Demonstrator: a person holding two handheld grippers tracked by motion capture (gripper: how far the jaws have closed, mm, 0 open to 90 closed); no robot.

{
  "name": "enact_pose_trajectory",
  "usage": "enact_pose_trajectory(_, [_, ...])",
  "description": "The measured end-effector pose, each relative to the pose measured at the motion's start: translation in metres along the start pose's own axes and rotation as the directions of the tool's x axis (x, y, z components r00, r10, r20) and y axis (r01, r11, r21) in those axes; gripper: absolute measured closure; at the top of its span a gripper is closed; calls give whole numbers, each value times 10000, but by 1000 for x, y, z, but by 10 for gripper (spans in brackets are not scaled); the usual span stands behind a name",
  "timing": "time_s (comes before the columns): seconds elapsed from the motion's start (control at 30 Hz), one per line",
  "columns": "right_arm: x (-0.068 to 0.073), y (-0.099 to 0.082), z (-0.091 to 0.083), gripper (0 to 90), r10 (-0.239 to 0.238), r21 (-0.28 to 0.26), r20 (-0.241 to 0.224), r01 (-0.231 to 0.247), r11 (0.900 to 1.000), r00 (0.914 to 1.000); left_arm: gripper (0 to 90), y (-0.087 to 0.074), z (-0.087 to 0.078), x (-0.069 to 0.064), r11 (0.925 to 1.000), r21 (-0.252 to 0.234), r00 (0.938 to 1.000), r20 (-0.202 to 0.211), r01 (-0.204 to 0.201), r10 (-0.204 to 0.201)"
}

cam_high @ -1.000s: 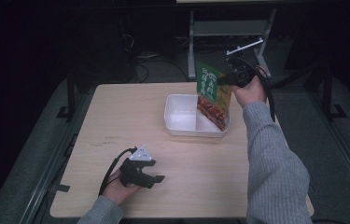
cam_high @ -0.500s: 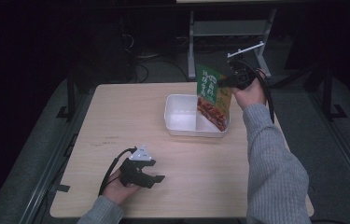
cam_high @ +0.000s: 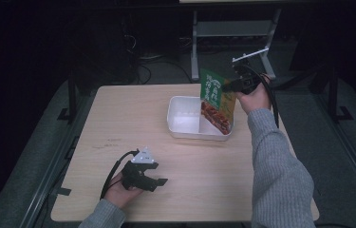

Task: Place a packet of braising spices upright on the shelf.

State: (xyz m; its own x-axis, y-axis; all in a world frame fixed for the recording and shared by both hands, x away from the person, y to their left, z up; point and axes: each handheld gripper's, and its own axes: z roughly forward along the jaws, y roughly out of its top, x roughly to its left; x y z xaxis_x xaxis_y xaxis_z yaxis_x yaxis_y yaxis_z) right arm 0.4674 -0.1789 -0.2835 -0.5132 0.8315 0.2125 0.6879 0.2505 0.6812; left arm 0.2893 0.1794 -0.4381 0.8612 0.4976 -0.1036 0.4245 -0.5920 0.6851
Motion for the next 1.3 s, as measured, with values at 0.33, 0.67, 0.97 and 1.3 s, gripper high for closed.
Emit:
enact_pose_trajectory(0.33, [-11,-11,-3,896,255,-24,-2,-255,9997,9997,298,0,1,-1,10000,20,10000,-17,-18,18])
enact_pose_trajectory(0.67, [-15,-17,-5,896,416,-150,-106,-418,9990,9991,298,0,2,-1,10000,16,10000,-8,-17,17])
enact_pose_trajectory(0.97, [-15,-17,-8,861,399,-175,-165,-402,9990,9991,297,0,1,0,10000,-14,10000,-23,-5,5])
enact_pose_trajectory(1.3, [-20,-21,-27,801,473,-392,-215,-481,9981,9987,294,0,1,-1,10000,24,10000,-47,-45,45])
